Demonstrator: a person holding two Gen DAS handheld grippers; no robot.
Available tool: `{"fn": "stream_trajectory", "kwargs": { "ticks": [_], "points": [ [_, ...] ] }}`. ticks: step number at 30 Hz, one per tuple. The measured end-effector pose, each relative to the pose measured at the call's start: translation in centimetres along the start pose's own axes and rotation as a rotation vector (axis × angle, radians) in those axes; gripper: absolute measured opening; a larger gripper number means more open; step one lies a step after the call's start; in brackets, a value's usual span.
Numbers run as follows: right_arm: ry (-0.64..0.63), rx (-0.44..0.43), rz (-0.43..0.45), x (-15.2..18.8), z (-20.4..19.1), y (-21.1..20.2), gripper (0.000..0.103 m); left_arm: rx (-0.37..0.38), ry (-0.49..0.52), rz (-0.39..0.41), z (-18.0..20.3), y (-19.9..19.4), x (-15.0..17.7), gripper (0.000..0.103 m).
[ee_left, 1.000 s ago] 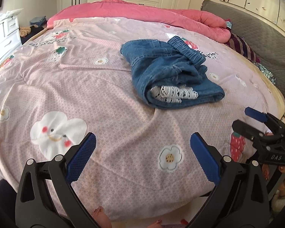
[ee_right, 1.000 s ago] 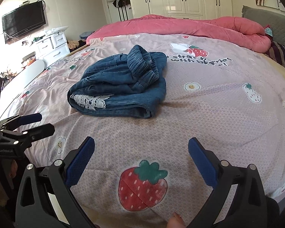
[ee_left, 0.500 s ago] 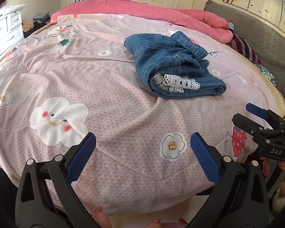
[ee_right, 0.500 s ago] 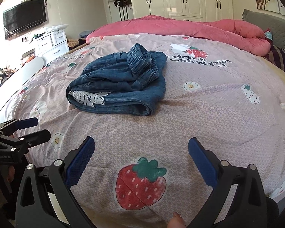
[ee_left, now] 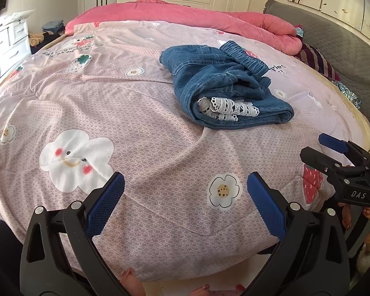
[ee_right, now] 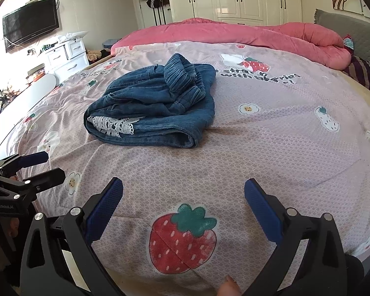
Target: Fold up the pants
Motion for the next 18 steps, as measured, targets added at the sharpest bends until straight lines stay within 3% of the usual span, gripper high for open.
{"fn": "stream_trajectory", "kwargs": {
  "ticks": [18],
  "points": [
    [0.015, 0.002, -0.006, 0.13, 0.1, 0.06, 0.098, -0.004, 0.001, 0.013, -0.02, -0.21, -0.13, 0.094]
  ]
}}
Point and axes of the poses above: each gripper's, at about its wrist camera, not at the fingertips, and y roughly the way its jaws point, z to its right, x to its underside, the point moved 2 cm from there along y, roughly the way its jaws point, and after that the axes turned 6 degrees about -x, right-handed, at the moved point
